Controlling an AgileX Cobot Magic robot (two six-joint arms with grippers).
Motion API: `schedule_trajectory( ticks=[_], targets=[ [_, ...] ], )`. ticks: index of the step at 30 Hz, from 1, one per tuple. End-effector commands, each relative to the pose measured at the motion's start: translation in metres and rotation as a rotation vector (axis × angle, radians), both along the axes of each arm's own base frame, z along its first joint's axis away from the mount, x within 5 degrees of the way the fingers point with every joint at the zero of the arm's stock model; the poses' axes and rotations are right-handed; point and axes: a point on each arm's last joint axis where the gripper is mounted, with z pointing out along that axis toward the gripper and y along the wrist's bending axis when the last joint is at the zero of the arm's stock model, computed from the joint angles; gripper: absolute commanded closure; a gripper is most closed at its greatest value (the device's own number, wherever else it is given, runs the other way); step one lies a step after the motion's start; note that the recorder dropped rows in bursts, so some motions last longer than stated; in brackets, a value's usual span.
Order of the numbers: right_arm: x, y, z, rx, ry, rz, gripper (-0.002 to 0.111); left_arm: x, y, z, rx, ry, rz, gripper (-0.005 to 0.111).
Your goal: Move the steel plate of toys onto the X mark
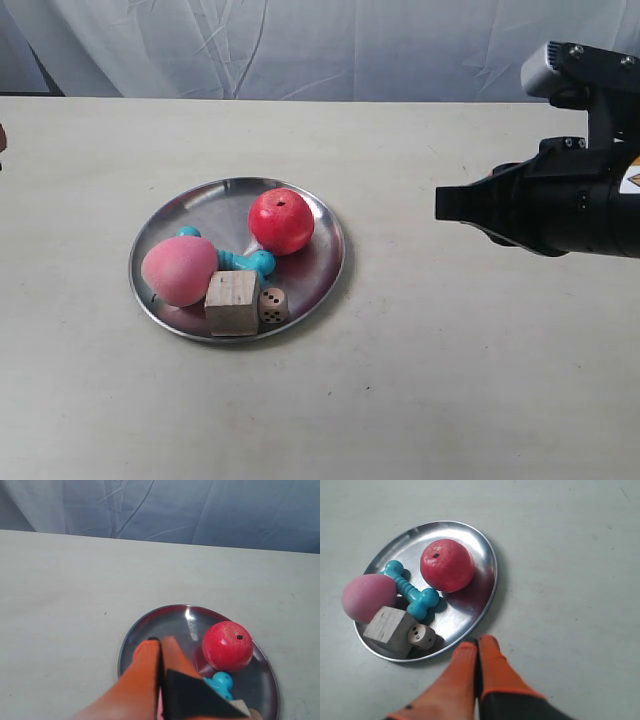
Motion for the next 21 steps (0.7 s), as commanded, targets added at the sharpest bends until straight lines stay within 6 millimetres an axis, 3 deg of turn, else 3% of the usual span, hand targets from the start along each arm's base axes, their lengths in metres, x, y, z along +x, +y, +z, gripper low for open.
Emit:
schedule_trajectory(
  ticks=[1,7,12,17,21],
  targets=[
    [-0.002,-0.001,0.002,0.005,-0.012,-0.001,0.109,-0.002,-0.001,0.0,0.002,-0.004,-0.004,0.107],
    [-0.017,-0.012,0.027,-0.097,-0.204,0.057,0.109,-0.002,-0.001,0.0,0.002,-0.004,-0.004,0.107],
    [-0.061,-0.046,0.054,-0.084,-0.426,-0.05,0.109,-0.002,-0.001,0.0,0.002,-0.004,-0.004,0.107],
    [-0.123,-0.074,0.047,-0.101,-0.627,-0.175,0.109,-0.002,-0.001,0.0,0.002,-0.004,-0.004,0.107],
    [-0.15,-0.079,0.03,-0.126,-0.693,-0.189,0.109,-0.002,-0.001,0.0,0.002,-0.004,-0.004,0.107]
  ],
)
